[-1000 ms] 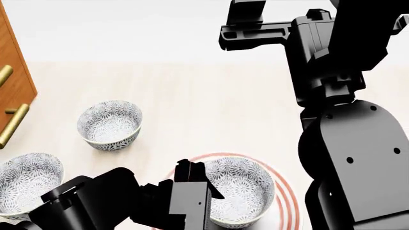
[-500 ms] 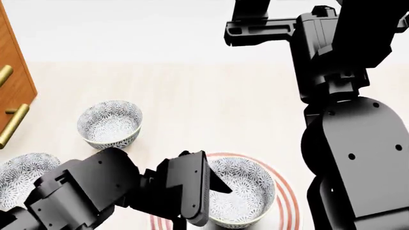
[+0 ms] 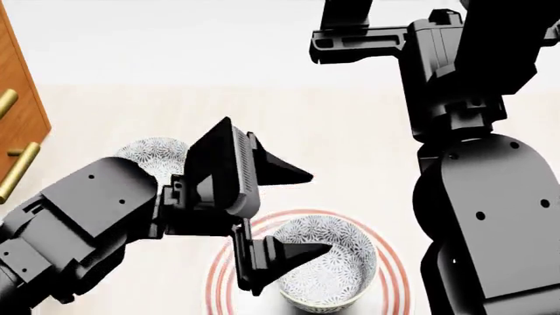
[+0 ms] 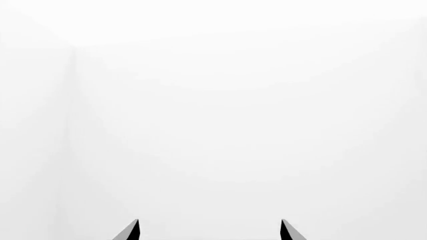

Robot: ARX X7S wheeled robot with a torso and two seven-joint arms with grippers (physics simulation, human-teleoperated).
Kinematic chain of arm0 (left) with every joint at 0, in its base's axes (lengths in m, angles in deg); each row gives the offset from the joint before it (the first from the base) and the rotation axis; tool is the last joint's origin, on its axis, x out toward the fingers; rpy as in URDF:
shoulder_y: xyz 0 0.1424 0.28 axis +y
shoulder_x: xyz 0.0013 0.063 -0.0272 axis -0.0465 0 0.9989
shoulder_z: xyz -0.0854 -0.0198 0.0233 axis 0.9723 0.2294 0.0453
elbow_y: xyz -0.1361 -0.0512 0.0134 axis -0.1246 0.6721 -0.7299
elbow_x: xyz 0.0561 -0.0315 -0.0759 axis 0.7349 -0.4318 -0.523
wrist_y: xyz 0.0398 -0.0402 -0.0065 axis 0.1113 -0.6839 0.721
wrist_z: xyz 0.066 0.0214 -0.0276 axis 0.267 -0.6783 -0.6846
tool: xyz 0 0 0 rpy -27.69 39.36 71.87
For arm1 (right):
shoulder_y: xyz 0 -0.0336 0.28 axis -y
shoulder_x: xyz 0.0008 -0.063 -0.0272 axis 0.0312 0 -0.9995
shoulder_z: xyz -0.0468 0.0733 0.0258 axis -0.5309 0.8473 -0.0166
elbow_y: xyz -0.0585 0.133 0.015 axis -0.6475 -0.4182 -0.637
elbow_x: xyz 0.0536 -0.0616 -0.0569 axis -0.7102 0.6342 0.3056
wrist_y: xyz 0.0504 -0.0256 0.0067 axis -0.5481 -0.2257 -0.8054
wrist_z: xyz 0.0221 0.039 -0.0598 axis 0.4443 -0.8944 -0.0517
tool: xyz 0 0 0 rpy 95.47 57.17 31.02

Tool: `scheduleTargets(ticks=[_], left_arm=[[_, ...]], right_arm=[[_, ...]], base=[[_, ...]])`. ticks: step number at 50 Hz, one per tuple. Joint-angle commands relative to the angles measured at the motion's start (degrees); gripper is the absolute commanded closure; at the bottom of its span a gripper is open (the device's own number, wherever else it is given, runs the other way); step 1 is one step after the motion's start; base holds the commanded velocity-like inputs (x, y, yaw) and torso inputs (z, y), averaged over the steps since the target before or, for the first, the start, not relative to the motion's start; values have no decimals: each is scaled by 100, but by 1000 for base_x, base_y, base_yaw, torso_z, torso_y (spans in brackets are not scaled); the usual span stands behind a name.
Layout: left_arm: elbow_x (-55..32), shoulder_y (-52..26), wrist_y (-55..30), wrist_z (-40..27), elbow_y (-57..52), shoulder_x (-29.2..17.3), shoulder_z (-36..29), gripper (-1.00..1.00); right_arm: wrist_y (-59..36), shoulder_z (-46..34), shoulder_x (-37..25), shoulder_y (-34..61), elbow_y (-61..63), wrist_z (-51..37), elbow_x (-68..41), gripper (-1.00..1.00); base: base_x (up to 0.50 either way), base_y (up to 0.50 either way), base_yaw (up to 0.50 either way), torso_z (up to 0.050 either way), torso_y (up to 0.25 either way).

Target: Put the bowl at the front on the plate.

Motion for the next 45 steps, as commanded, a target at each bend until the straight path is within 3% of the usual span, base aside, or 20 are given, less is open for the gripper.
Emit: scheduleTargets(ticks=[1, 7, 11, 15, 25, 34, 45], left_arm=[[-335, -103, 435, -747, 337, -91, 684, -100], [-233, -258, 911, -1441, 1312, 210, 949, -100], [-97, -355, 1283, -2280, 1701, 277, 1063, -100], [-69, -270, 1334, -3572, 971, -105, 1214, -100], [46, 309, 1198, -5657, -1417, -1233, 1333, -100], [215, 602, 1024, -6733, -3386, -2103, 1310, -100], [656, 954, 1063, -7465, -4476, -2634, 1220, -100]], right_arm=[[39, -23, -9, -96, 83, -9, -39, -100], [86, -6, -14, -169, 123, -7, -74, -100], [189, 35, -3, -230, 84, -3, -86, -100], [311, 95, 9, -328, 58, -32, -80, -100], [660, 176, 23, -670, 18, -86, -3, -100], [647, 150, -15, -802, 194, -108, -38, -100], [723, 120, -92, -961, 298, -93, -19, -100]], base=[[0, 0, 0, 0, 0], [0, 0, 0, 0, 0], [0, 0, 0, 0, 0], [0, 0, 0, 0, 0], [0, 0, 0, 0, 0], [0, 0, 0, 0, 0], [0, 0, 0, 0, 0]])
